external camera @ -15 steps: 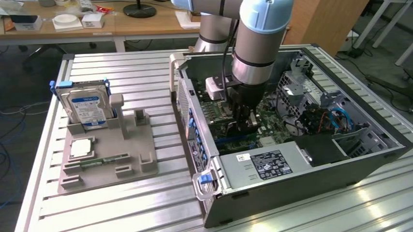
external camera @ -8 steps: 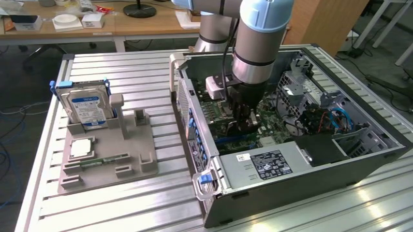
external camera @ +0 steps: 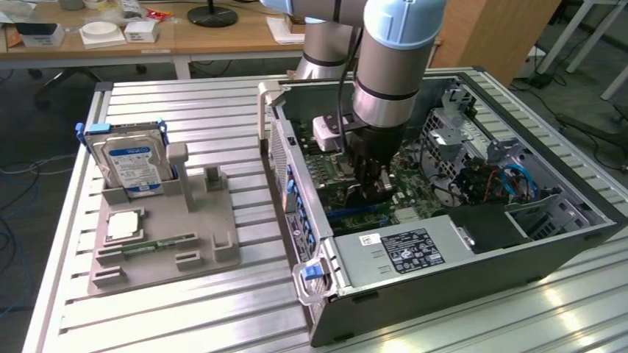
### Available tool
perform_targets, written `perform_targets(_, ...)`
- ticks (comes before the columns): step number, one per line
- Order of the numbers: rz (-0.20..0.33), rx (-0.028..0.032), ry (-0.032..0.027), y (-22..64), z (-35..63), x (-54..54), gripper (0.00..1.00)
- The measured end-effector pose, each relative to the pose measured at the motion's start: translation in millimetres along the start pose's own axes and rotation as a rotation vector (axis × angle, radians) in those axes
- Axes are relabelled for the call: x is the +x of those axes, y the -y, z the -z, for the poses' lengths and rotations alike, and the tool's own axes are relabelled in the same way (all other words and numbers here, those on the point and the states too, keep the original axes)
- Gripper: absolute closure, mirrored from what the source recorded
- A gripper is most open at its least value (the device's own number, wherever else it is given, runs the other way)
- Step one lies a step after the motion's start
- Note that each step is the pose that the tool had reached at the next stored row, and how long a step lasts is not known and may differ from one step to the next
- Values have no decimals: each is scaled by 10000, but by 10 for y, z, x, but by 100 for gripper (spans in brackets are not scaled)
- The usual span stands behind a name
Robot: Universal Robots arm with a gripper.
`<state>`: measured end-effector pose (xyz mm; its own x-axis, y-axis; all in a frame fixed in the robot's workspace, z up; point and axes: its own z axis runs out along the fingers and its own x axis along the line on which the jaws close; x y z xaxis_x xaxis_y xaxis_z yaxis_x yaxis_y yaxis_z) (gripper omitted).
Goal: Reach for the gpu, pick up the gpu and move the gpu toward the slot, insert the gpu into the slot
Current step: 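Insert the gpu into the slot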
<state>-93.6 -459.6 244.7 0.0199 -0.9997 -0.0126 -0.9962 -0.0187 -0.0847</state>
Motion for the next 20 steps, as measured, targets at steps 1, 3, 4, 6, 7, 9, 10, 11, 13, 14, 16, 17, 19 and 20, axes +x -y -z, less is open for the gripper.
perform_targets(1, 1, 3, -1, -4, 1, 0, 73)
perform_targets(3, 5, 11, 0, -17, 2, 0, 73)
perform_targets(4, 7, 16, 0, -23, 2, -1, 73)
perform_targets(6, 13, 28, 1, -24, 1, -1, 73)
perform_targets(7, 15, 36, 1, -25, 2, -1, 73)
perform_targets(9, 18, 50, 2, -31, 2, -2, 73)
perform_targets(10, 23, 59, 2, -33, 2, -4, 73)
perform_targets(11, 30, 66, 2, -38, 2, -5, 73)
perform_targets(13, 41, 74, 2, -48, 4, -9, 73)
perform_targets(14, 46, 78, 2, -54, 4, -10, 73)
perform_targets(16, 57, 88, 3, -59, 4, -13, 73)
perform_targets(17, 63, 92, 2, -59, 5, -14, 73)
perform_targets(19, 74, 101, 4, -60, 5, -17, 73)
perform_targets(20, 78, 105, 5, -60, 4, -20, 73)
